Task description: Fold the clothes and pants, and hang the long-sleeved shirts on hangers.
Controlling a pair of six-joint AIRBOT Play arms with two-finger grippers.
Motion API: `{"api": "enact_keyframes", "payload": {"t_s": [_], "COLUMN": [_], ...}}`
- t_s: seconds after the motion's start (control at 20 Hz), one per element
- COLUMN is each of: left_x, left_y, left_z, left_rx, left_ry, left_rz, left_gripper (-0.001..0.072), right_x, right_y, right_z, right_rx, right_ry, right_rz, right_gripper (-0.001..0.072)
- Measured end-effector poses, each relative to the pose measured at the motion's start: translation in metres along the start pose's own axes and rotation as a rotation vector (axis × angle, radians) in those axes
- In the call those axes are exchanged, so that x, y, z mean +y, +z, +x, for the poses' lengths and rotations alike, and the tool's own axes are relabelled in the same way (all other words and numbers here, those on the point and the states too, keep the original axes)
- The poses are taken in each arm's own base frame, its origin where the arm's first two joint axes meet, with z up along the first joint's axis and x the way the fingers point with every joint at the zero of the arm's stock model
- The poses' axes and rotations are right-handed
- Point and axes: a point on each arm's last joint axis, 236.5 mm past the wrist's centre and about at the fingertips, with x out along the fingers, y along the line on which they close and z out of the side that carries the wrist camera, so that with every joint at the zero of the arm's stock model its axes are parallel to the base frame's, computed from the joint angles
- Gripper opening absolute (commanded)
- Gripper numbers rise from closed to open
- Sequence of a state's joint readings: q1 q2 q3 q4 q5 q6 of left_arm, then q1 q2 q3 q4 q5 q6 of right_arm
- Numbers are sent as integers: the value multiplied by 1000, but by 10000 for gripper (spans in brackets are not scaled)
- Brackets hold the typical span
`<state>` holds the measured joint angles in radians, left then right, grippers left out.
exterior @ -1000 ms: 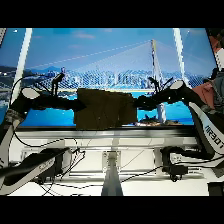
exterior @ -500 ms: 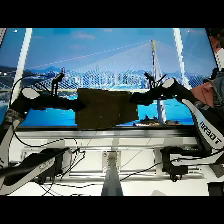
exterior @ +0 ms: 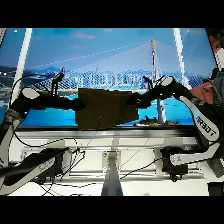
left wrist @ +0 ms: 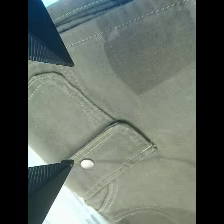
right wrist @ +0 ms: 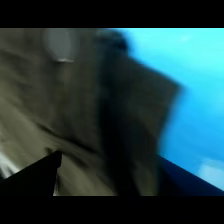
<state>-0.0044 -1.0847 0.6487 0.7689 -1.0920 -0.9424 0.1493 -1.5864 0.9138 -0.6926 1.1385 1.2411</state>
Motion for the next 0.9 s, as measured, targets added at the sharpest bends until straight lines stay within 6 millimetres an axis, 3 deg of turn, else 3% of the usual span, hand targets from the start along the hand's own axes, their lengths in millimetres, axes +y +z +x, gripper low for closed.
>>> {"api": "enact_keyframes", "payload": {"t_s": [0.05,0.1,0.2,0.25,0.35,0.45,0.55,0.7,0.8,0.9], "left_x": [1,3,9,12,18,21,17,2,-9,-16], "left_y": [2,5,11,18,40,72,110,159,181,197], "left_z": [0,0,-1,-4,-16,-40,-75,-132,-165,-188], "left_rx": [-8,-20,-48,-71,-132,-221,-325,-459,-539,-605], "left_ry": [5,14,35,51,83,117,154,233,282,319], "left_rz": [0,0,0,3,16,44,93,202,261,294], "left_gripper": [653,653,651,586,376,16,12,13,14,14], "right_x": [10,26,54,63,80,88,89,73,51,24], "right_y": [3,5,12,15,31,48,72,89,78,40], "right_z": [6,10,12,8,-10,-45,-101,-221,-314,-403], "right_rx": [-6,-10,-21,-28,-78,-148,-286,-565,-777,-984], "right_ry": [26,64,110,113,84,14,-94,-284,-414,-529], "right_rz": [-25,-57,-135,-178,-280,-338,-349,-273,-152,14], "right_gripper": [322,85,40,40,40,40,40,41,41,40]}}
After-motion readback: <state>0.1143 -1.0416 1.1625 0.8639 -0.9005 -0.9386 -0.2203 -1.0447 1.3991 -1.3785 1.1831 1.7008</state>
